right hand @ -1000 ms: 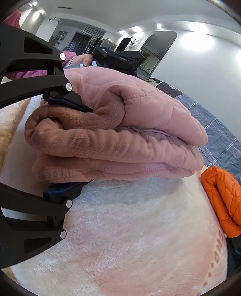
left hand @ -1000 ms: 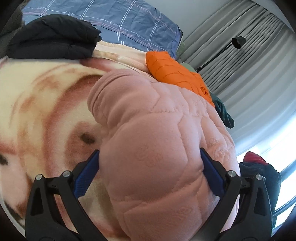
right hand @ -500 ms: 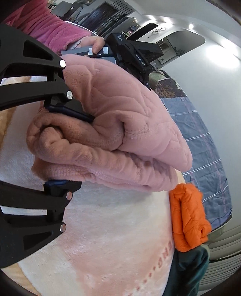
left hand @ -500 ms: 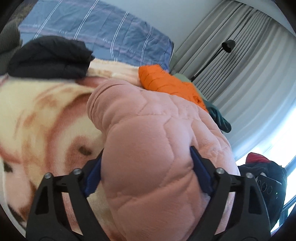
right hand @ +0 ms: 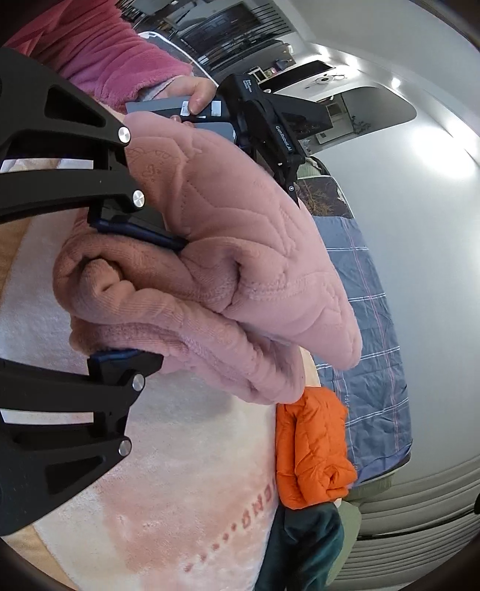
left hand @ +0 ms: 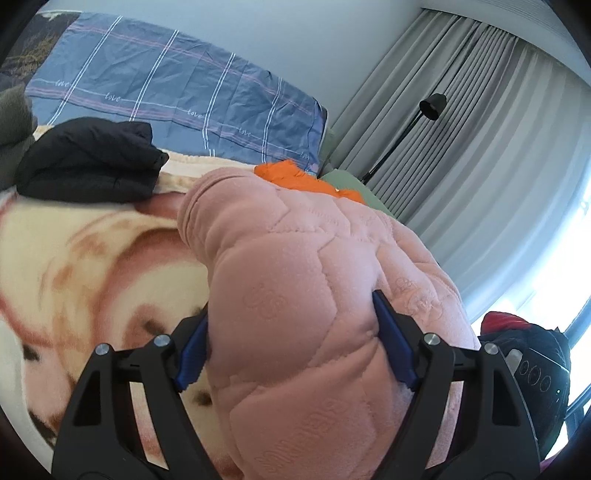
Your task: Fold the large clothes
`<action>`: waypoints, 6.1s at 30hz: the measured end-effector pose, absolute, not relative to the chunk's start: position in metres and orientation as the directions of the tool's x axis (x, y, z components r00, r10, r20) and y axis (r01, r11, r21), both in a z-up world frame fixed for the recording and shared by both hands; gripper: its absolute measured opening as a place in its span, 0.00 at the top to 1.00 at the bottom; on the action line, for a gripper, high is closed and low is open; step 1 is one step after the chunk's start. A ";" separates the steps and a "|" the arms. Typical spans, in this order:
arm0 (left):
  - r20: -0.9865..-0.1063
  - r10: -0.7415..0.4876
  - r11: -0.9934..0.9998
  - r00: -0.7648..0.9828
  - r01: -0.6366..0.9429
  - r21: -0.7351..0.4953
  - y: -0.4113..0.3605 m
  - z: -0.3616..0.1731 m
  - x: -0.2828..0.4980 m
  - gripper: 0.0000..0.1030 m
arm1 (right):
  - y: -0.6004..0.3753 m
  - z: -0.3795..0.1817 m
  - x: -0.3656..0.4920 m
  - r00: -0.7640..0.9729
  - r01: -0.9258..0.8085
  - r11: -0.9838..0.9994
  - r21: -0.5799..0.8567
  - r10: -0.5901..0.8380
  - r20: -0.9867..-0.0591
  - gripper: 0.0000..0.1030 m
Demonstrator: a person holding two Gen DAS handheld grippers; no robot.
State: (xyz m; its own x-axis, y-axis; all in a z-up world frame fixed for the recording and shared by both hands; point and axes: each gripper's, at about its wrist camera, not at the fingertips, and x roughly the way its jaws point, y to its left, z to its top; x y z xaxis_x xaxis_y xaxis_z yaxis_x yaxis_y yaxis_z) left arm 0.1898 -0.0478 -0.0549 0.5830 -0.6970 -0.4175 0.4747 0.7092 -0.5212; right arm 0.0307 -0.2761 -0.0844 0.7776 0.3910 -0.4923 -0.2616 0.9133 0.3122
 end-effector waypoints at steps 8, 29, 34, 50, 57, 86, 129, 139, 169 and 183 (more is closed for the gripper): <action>-0.421 -0.694 0.713 0.584 0.476 -0.515 -0.051 -0.051 0.192 0.23 | -0.278 -0.083 0.030 0.784 -0.270 0.913 0.307 0.393 -0.480 0.56; -0.378 -0.499 0.864 0.780 0.484 -0.140 -0.111 0.063 0.425 0.33 | -0.316 -0.011 0.279 0.874 -0.279 0.934 0.221 0.343 -0.345 0.57; -0.545 -0.253 0.948 0.800 0.318 0.027 -0.129 -0.020 0.529 0.37 | -0.304 -0.088 0.409 0.735 -0.164 0.947 0.278 0.305 -0.606 0.61; -0.512 -0.314 0.943 0.799 0.323 -0.074 -0.115 -0.129 0.520 0.32 | -0.294 -0.138 0.403 0.784 -0.080 0.977 0.199 0.185 -0.592 0.56; -0.493 -0.304 0.948 0.815 0.309 -0.073 -0.112 -0.128 0.510 0.30 | -0.296 -0.139 0.402 0.789 -0.088 0.975 0.204 0.193 -0.583 0.50; -0.473 -0.376 0.910 0.797 0.414 -0.026 -0.071 -0.049 0.195 0.02 | -0.248 -0.059 0.107 0.890 0.064 0.996 0.064 -0.028 -0.455 0.11; -0.473 -0.100 0.988 0.875 0.144 0.059 -0.024 -0.043 -0.028 0.02 | -0.205 -0.046 -0.062 0.810 0.175 0.983 0.048 -0.116 -0.575 0.01; -0.539 -0.104 0.983 0.836 0.169 0.073 -0.038 -0.060 -0.011 0.02 | -0.210 -0.060 -0.049 0.787 0.202 0.979 -0.003 -0.164 -0.595 0.01; -0.588 -0.107 0.986 0.801 0.162 0.041 -0.041 -0.078 0.011 0.02 | -0.207 -0.065 -0.035 0.817 0.187 0.981 -0.046 -0.181 -0.547 0.01; -0.563 -0.091 0.991 0.821 0.131 0.031 -0.031 -0.068 0.000 0.02 | -0.214 -0.051 -0.049 0.872 0.178 0.984 0.013 -0.152 -0.466 0.01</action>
State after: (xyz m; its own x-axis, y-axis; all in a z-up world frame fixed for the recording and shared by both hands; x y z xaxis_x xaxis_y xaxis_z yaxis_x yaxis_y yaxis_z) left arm 0.0000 -0.0312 -0.0682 0.8214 -0.0913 -0.5631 0.1311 0.9909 0.0305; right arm -0.0489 -0.2135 -0.0508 0.8716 -0.1516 -0.4662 0.1781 0.9839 0.0131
